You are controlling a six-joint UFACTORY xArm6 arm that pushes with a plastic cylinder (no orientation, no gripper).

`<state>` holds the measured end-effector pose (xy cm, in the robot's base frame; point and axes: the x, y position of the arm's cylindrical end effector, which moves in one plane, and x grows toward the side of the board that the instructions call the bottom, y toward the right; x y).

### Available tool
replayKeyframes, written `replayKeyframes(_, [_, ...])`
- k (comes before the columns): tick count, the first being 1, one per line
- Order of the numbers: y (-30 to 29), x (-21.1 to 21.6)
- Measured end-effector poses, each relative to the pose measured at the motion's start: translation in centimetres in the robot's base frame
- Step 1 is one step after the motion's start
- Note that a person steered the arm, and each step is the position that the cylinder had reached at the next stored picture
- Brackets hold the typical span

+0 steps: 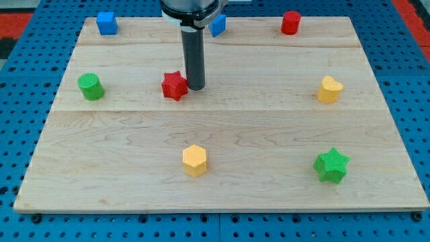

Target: Locate the arm bottom left to the yellow hexagon

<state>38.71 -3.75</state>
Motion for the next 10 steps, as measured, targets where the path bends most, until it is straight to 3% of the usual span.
replayKeyframes(10, [-0.37,-0.92])
